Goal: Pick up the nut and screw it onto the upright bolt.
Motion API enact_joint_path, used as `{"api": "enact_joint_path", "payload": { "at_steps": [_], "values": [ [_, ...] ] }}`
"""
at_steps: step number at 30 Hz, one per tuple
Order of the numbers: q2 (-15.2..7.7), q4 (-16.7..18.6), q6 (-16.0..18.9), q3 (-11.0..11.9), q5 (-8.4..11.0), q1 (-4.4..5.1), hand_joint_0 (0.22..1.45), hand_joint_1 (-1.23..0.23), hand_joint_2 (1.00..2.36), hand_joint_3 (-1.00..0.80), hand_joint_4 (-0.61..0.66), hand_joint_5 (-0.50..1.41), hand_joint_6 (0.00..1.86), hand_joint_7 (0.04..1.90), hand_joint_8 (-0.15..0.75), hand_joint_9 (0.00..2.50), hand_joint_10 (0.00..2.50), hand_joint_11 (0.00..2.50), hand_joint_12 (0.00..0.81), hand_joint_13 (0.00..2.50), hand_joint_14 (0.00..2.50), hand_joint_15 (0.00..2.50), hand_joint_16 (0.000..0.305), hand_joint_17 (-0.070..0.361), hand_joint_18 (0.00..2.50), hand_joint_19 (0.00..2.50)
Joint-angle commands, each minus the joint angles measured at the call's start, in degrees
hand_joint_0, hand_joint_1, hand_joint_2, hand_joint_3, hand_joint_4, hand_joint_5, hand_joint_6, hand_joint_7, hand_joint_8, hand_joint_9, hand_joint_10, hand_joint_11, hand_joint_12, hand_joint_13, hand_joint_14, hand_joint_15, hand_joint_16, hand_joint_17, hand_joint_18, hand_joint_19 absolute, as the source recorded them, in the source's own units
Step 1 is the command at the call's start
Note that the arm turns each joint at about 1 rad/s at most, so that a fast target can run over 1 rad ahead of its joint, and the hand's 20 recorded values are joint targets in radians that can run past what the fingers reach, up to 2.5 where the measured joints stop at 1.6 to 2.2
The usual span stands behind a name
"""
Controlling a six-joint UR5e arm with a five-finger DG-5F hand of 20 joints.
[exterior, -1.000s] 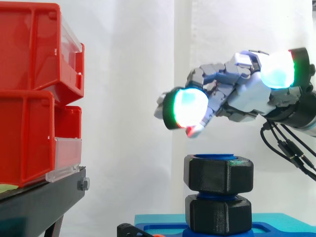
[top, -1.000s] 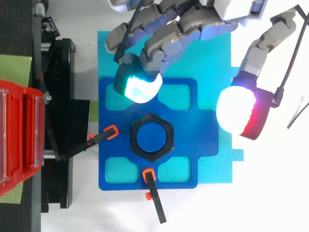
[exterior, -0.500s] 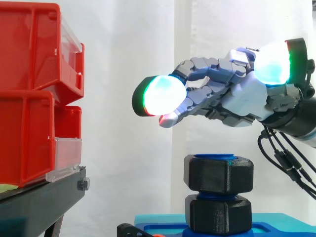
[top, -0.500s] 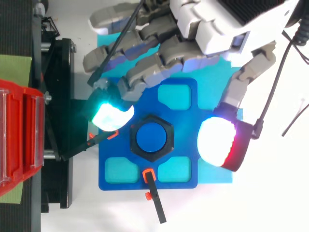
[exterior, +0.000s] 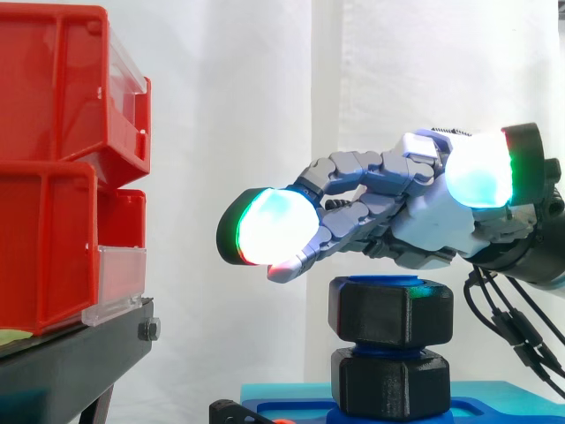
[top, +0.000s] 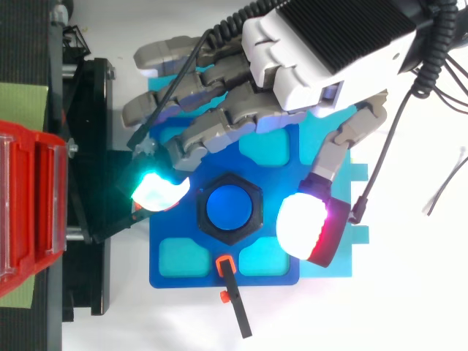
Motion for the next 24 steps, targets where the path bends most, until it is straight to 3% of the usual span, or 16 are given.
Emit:
{"api": "enact_joint_path", "payload": {
  "at_steps": [1, 11, 24],
  "values": [
    [-0.34, 0.57, 0.13, 0.01, -0.16, 0.00, 0.43, -0.26, 1.00, -0.50, 0.13, -0.22, 0.50, 0.58, 0.213, 0.25, 0.00, 0.00, 0.362, 0.06, 0.00, 0.00, 0.046, 0.105, 0.00, 0.00],
    [-0.34, -2.24, -0.57, -0.08, -0.42, -0.53, 0.43, -0.25, 1.00, -0.50, 0.16, -0.20, 0.50, 0.67, 0.226, 0.27, 0.00, 0.00, 0.364, 0.07, 0.00, 0.00, 0.047, 0.105, 0.00, 0.00],
    [-0.34, -6.28, -1.10, -0.08, -0.42, -0.18, 0.44, -0.26, 1.00, -0.50, 0.21, -0.17, 0.50, 0.82, 0.250, 0.33, 0.00, 0.00, 0.369, 0.12, 0.00, 0.00, 0.047, 0.106, 0.00, 0.00]
  ]
}}
